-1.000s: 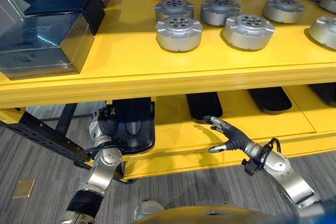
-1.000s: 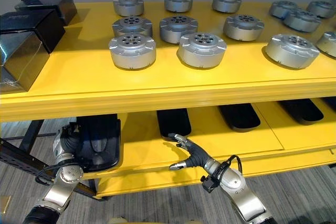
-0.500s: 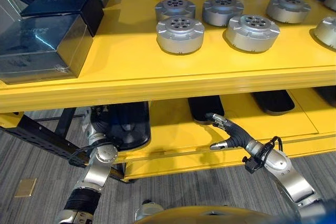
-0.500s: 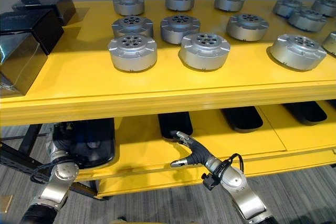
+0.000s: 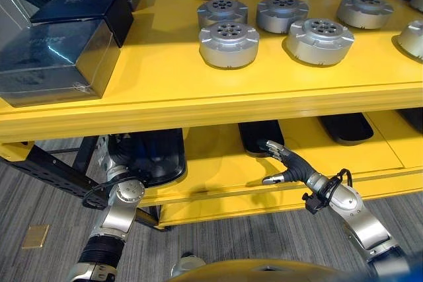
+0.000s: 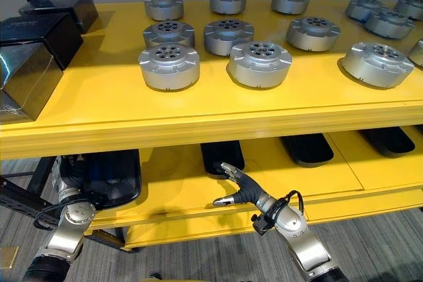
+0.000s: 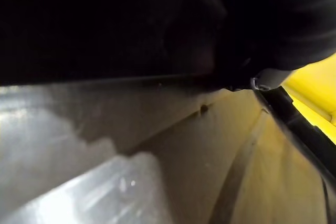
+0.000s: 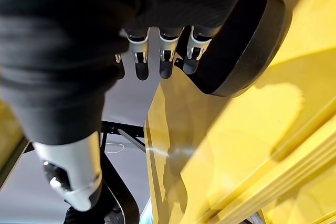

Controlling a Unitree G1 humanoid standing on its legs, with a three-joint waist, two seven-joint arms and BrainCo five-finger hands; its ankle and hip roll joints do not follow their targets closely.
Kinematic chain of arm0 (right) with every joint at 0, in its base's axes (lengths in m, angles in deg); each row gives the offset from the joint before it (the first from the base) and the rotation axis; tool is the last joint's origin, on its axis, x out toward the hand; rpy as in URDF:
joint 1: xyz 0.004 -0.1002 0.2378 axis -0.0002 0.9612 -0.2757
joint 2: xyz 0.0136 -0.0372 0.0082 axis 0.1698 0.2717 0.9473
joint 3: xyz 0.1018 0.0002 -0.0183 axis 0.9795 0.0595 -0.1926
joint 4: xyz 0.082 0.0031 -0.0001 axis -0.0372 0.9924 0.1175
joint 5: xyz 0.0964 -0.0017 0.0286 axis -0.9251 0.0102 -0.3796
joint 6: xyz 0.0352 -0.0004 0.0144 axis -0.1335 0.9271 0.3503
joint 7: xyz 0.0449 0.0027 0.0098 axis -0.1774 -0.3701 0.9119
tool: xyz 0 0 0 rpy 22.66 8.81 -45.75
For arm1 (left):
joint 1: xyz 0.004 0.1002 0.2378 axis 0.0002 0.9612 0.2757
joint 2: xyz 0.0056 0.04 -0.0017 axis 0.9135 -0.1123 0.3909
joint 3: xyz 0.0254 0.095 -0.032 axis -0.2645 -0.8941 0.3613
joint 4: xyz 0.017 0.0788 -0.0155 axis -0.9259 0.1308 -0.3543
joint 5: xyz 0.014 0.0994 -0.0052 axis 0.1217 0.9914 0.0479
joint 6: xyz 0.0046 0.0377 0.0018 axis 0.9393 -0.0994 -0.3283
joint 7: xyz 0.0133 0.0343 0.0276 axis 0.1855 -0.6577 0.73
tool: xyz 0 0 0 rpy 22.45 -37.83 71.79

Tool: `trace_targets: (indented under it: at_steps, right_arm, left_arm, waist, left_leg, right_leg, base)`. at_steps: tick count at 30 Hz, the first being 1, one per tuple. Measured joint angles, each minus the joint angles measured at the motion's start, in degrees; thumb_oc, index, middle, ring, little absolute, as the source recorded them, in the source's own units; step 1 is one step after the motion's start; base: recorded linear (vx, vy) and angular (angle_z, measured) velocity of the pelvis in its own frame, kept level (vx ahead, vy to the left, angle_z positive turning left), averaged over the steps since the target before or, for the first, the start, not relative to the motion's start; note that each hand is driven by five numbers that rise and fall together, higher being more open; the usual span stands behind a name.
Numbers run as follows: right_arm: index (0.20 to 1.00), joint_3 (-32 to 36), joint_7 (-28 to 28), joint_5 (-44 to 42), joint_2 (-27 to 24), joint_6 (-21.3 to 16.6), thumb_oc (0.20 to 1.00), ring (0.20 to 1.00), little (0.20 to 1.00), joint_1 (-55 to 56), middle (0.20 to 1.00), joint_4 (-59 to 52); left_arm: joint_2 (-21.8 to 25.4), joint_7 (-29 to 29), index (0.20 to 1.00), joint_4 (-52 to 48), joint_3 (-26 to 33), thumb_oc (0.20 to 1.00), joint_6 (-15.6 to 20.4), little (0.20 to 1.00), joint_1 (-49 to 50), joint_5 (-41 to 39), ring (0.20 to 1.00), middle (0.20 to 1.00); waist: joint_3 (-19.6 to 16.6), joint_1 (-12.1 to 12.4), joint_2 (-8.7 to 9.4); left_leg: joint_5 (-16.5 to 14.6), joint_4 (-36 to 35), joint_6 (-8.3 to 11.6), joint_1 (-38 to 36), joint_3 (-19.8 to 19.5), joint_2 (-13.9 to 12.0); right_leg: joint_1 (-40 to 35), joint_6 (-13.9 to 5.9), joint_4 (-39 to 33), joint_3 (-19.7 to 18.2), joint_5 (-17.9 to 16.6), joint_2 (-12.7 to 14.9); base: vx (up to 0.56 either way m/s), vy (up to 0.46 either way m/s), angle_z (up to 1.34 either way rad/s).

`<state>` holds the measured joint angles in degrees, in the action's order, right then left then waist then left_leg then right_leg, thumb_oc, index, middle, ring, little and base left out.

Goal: Move parts from the plastic box to the shelf.

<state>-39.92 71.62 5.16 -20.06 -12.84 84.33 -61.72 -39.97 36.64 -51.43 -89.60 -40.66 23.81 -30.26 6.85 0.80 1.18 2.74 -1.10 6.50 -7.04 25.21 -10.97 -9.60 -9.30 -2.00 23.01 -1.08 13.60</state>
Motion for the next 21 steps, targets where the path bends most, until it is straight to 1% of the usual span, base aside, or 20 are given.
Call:
trace_targets:
  at_steps: [12, 13, 18, 21]
  right_arm:
    - [1.0, -0.02, 1.18, 0.0, 0.0, 0.07, 1.0, 1.0, 1.0, -0.01, 1.0, 0.11]
    - [1.0, -0.02, 1.37, 0.0, -0.01, 0.09, 1.0, 1.0, 1.0, 0.0, 1.0, 0.11]
    - [1.0, -0.01, 1.86, -0.02, -0.02, 0.45, 1.0, 1.0, 1.0, -0.01, 1.0, 0.11]
    - [1.0, 0.43, 5.52, -1.9, 0.0, 0.51, 1.0, 1.0, 1.0, 0.05, 1.0, -0.11]
  left_arm:
    - [0.0, -0.03, 0.2, 0.29, -0.02, 0.2, -0.6, 0.2, 0.0, 0.11, 0.2, 0.2]
    - [0.0, -0.01, 0.2, 0.56, -0.05, 0.2, -0.72, 0.2, -0.1, 0.11, 0.2, 0.2]
    - [0.0, 0.02, 0.2, 4.88, -0.06, 0.2, -1.83, 0.2, -1.11, 0.06, 0.2, 0.2]
    - [0.02, 1.57, 0.2, 9.38, -0.11, 0.2, -1.97, 0.2, -1.34, 0.06, 0.2, 0.2]
  waist:
    - [-0.01, -0.12, 0.05]
    - [-0.05, -0.44, 0.11]
    - [-0.1, -1.31, 0.2]
    - [-0.08, -1.74, 0.28]
  left_leg:
    - [0.07, -0.7, 0.11, -0.97, 0.85, 0.11]
    - [0.07, -0.74, 0.11, -1.03, 0.87, 0.14]
    - [0.07, -0.77, 0.11, -1.08, 0.96, 0.15]
    - [0.06, -1.01, 0.13, -1.89, 2.17, 0.15]
  right_leg:
    - [-0.07, 0.0, -0.05, -0.37, -0.06, -0.02]
    - [-0.09, 0.0, -0.07, -0.39, -0.05, -0.02]
    - [-0.07, 0.0, -0.09, -0.45, -0.06, -0.03]
    - [0.1, -0.05, -0.05, -1.62, -0.14, -0.05]
  base:
    - [0.03, 0.013, -0.03]
    - [0.06, 0.035, -0.02]
    - [0.06, 0.04, -0.02]
    - [0.06, 0.056, -0.16]
